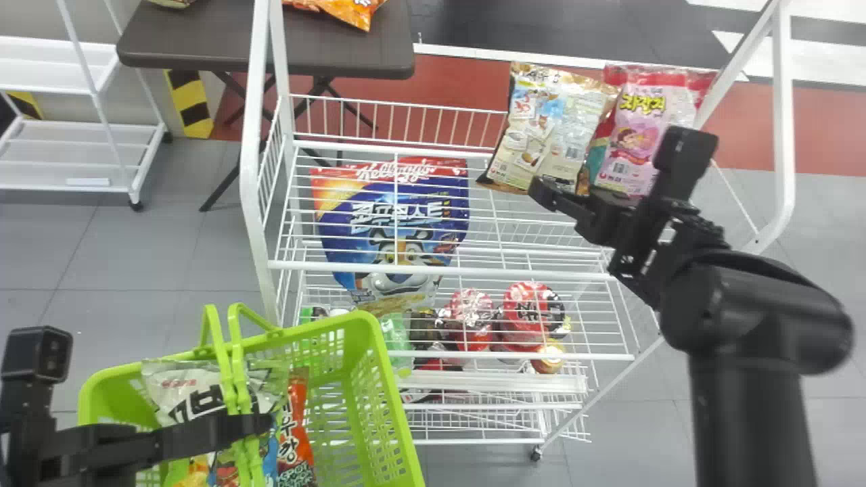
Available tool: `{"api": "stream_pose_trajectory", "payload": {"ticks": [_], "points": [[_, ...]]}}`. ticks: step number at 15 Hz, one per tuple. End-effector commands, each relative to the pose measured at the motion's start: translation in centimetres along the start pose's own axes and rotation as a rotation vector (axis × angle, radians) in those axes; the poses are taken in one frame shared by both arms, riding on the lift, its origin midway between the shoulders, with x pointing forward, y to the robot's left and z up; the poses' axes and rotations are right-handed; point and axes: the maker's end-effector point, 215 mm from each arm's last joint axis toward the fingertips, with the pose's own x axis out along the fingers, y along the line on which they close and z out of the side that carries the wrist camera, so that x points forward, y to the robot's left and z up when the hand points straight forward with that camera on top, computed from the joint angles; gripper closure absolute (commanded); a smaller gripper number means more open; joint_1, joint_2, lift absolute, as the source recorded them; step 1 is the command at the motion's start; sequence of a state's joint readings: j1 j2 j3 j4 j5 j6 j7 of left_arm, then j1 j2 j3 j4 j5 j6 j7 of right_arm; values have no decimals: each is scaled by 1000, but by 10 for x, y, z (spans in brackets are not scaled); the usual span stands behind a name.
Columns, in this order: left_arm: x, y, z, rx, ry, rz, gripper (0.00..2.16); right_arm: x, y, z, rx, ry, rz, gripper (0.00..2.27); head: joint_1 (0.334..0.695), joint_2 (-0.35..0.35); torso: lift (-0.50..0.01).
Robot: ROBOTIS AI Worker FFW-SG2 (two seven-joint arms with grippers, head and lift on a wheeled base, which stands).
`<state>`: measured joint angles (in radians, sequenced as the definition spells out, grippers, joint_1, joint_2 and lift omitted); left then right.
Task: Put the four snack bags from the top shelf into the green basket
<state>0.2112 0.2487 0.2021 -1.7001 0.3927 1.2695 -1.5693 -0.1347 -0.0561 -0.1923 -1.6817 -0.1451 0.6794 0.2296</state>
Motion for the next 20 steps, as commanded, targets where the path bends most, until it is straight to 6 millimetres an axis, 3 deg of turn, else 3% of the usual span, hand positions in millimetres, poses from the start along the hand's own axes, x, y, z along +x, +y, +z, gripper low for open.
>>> {"api": "stream_pose_trajectory", "payload": {"ticks": [1, 4, 5, 6, 8, 9, 15, 18, 20], "points": [[-4, 0, 0, -2, -6, -4, 2148, 33, 0, 17, -24, -51, -40, 63, 695, -173, 0], [-10, 3, 1, -11, -21, 4, 2148, 64, -2, 31, -71, -110, -135, 100, 695, -166, 0], [-13, 5, 1, -9, -26, 9, 2148, 72, 0, 36, -77, -126, -149, 235, 695, -161, 0], [-16, 6, 1, -10, -33, 12, 2148, 78, -1, 32, -70, -113, -151, 616, 695, -156, 0], [-22, 7, 2, -7, -47, 19, 2148, 80, -5, 30, -65, -107, -183, 2098, 695, -142, 0], [-24, 8, 2, -5, -49, 22, 2148, 80, -3, 30, -74, -109, -198, 2260, 695, -138, 0], [-25, 7, 3, -1, -51, 21, 2148, 65, 1, 32, -67, -119, -166, 2263, 695, -130, 0], [-30, 8, 4, -2, -59, 27, 2148, 23, 24, 27, -18, -106, -93, 2263, 695, -124, 0], [-31, 8, 4, -3, -59, 30, 2148, -15, 53, 2, 14, -24, -16, 2263, 695, -107, 0]]}}
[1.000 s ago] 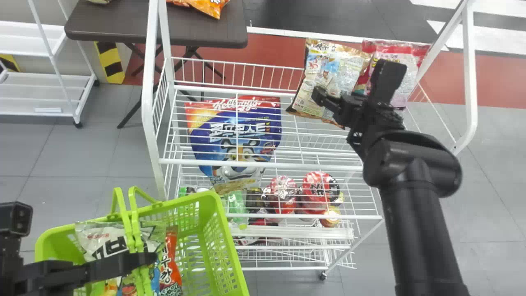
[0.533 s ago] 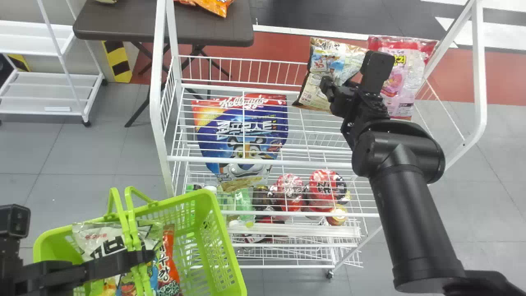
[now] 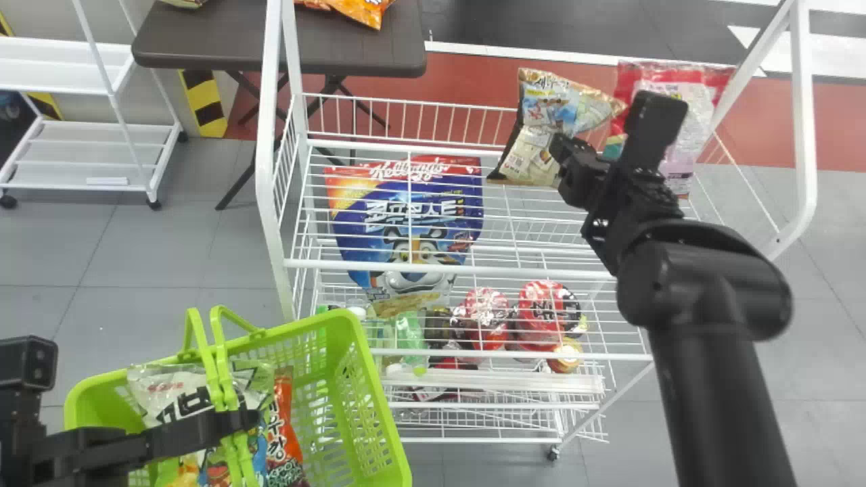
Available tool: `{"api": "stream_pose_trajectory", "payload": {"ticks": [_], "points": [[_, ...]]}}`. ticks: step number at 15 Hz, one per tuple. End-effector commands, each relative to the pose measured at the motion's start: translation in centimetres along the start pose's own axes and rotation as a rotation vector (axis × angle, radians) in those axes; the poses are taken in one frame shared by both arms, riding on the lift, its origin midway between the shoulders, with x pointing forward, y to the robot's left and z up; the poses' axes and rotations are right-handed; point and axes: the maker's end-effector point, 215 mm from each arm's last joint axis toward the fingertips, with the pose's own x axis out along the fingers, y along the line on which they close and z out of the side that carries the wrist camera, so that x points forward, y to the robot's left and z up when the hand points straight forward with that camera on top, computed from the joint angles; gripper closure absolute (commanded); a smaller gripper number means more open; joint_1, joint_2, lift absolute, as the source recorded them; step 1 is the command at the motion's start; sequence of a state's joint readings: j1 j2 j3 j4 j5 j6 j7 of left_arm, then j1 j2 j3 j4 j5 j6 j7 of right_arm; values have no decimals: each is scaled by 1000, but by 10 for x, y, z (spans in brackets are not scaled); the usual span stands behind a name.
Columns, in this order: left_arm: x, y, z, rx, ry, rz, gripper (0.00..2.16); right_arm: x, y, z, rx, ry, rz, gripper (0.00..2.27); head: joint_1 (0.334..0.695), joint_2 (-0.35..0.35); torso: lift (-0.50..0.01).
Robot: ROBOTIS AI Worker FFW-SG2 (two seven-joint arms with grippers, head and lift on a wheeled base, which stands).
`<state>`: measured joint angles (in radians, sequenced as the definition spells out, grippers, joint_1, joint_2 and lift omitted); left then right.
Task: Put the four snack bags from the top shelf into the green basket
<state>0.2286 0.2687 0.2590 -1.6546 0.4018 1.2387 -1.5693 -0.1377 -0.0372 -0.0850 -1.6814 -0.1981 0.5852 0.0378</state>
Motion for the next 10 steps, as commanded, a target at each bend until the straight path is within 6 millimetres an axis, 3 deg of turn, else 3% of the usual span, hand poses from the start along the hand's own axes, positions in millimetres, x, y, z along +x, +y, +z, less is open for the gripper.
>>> {"api": "stream_pose_trajectory", "payload": {"ticks": [1, 3, 8, 10], "points": [[0, -2, 1, 1, 0, -11, 2148, -54, 34, -23, 22, 91, 87, 2263, 695, -96, 0], [0, -3, 1, 2, 0, -11, 2148, -103, 66, -49, 42, 202, 172, 2263, 695, -69, 0], [3, -4, 1, 5, 9, -16, 2148, -220, 143, -171, 29, 691, 400, 2260, 695, 51, 0], [6, -5, 1, 4, 13, -19, 2148, -232, 170, -180, -10, 728, 460, 2260, 695, 107, 0]]}}
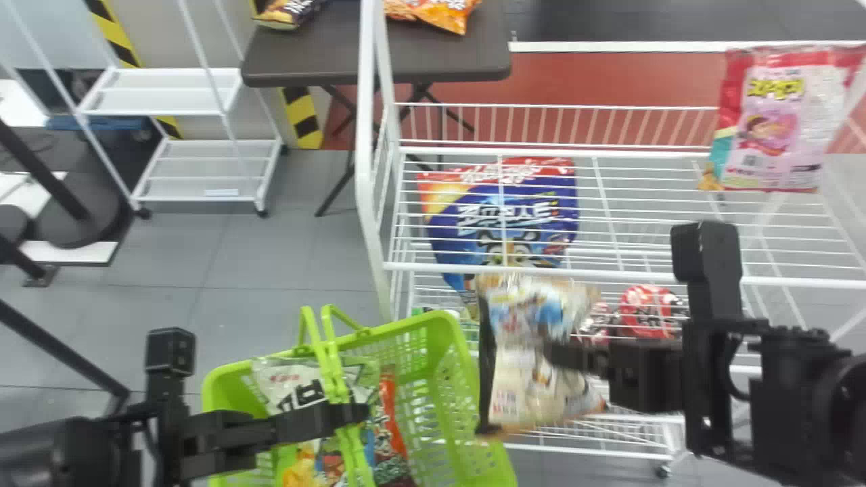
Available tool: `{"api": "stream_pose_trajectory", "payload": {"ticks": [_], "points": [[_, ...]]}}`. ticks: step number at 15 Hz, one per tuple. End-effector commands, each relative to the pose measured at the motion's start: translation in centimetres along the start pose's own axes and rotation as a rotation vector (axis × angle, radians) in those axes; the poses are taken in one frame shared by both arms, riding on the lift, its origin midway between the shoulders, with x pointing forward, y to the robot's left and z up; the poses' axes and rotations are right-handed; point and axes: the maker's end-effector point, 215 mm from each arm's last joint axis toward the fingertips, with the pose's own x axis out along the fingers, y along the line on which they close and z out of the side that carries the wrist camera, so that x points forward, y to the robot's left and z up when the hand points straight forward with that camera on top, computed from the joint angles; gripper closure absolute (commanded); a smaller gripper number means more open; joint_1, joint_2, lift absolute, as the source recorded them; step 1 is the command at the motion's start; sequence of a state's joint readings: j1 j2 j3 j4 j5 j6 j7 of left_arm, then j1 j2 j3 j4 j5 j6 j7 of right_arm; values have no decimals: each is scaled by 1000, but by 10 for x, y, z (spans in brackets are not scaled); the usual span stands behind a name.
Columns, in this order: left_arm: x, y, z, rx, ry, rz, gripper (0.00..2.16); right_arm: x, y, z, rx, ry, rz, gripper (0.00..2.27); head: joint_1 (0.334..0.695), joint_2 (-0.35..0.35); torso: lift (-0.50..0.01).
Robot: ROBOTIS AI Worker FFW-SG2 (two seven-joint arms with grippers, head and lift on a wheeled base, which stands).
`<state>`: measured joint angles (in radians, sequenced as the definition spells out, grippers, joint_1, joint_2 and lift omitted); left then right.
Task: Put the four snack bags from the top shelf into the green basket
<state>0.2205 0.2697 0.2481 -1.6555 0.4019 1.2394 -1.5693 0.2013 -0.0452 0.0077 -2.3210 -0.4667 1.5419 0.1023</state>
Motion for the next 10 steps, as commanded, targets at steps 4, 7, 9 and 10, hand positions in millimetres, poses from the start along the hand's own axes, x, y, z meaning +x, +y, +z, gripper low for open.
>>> {"api": "stream_pose_trajectory", "payload": {"ticks": [4, 7, 9, 10], "points": [[8, -5, -4, -8, 14, -25, 2148, 28, 70, 9, -142, 54, 87, 2260, 695, 210, 0], [13, -6, -4, -7, 18, -35, 2148, 46, 93, 14, -209, 81, 85, 2263, 695, 268, 0], [20, -11, 4, 4, 22, -51, 2148, 57, 93, 5, -202, 120, 91, 2260, 695, 292, 0], [25, -13, 8, 9, 22, -62, 2148, 62, 98, -2, -202, 140, 106, 2263, 695, 302, 0]]}}
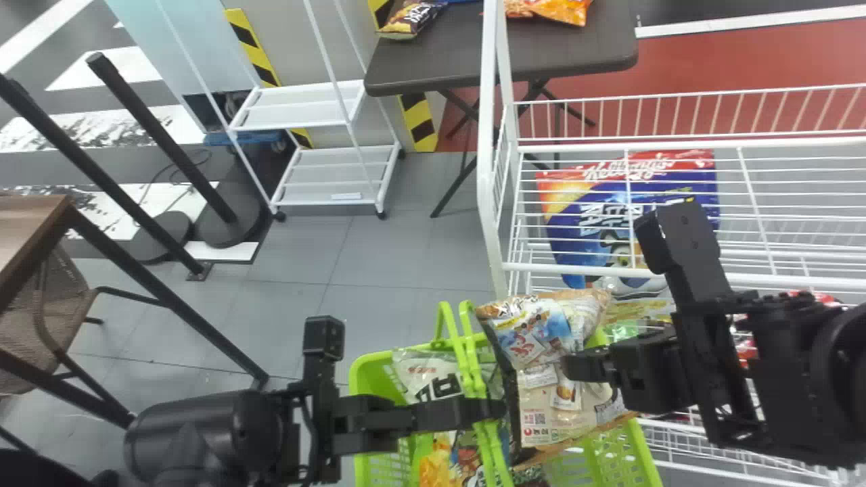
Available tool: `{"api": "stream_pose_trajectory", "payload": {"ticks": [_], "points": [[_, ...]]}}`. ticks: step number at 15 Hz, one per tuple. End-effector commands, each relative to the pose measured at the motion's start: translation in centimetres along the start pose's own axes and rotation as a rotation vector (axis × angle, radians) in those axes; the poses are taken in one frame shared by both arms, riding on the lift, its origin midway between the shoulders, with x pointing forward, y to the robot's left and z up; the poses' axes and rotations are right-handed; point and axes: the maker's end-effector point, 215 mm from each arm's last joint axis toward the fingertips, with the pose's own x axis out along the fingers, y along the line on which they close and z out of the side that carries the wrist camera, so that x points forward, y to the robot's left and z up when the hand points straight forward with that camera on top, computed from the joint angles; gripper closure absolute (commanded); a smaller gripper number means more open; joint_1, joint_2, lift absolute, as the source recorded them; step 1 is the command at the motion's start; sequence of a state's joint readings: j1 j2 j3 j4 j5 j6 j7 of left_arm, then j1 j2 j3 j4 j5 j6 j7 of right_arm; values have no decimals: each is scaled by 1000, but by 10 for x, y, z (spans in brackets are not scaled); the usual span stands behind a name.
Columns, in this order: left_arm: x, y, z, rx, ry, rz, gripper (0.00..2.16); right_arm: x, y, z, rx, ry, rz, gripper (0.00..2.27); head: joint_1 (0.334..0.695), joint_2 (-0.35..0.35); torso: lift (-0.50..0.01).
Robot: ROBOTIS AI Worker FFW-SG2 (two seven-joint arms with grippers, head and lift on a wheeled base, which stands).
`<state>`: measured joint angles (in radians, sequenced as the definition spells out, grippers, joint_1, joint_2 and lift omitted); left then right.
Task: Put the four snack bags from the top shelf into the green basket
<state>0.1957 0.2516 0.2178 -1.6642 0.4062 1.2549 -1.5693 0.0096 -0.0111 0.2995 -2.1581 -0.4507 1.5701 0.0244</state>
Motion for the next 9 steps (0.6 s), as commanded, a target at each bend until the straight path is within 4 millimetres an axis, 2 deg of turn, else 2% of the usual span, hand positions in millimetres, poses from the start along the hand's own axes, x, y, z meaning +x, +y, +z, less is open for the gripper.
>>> {"api": "stream_pose_trajectory", "payload": {"ticks": [1, 3, 7, 9], "points": [[11, -7, 10, 16, 5, -33, 2148, 14, 10, -16, 5, 52, 35, 2260, 695, 309, 0], [18, -8, 13, 21, 12, -46, 2148, 27, 18, -36, 17, 110, 64, 2263, 695, 314, 0], [28, -10, 13, 18, 25, -61, 2148, 47, 58, -75, 20, 218, 185, 2260, 695, 350, 0], [32, -10, 10, 15, 35, -67, 2148, 56, 69, -90, -4, 265, 201, 2250, 695, 350, 0]]}}
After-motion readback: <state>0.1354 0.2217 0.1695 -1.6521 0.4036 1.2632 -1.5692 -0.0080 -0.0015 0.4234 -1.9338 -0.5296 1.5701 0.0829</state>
